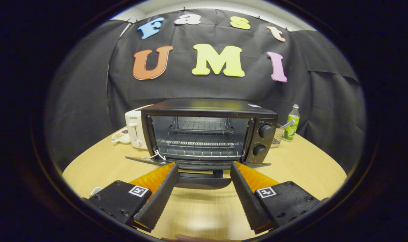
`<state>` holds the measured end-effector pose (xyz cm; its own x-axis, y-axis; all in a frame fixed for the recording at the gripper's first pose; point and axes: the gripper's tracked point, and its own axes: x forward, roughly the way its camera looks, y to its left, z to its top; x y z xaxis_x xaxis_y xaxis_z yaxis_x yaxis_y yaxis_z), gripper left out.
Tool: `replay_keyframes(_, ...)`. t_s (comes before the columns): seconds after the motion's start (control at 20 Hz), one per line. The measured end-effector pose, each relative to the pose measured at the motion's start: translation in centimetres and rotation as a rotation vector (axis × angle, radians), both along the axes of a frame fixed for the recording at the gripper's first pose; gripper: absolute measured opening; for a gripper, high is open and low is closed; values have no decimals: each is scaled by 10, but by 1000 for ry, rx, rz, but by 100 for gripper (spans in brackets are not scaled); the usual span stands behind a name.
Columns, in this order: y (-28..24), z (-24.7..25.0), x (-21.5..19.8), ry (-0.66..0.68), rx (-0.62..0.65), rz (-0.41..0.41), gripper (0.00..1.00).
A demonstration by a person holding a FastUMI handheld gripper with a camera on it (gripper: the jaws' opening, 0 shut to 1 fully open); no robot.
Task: Open the toaster oven, put the food inside, and close the toaster oven door.
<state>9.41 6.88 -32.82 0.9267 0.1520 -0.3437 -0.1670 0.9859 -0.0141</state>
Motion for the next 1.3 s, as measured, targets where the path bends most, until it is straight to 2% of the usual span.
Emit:
replay_keyframes(0.4, -14, -54, -21, 131, 13, 10, 100)
replay_keyframes(0.5, -20, -57, -20, 151, 6, -3, 99)
replay_keyframes(0.75, -14, -48, -42, 223, 114, 55, 99)
replay_keyframes(0.95, 15, -33, -76, 382, 333, 205, 96)
replay_keyframes(1.1, 40, -18, -103, 558, 524, 318, 95)
replay_keyframes(1.3, 74, -16, -129, 847, 704, 441, 94)
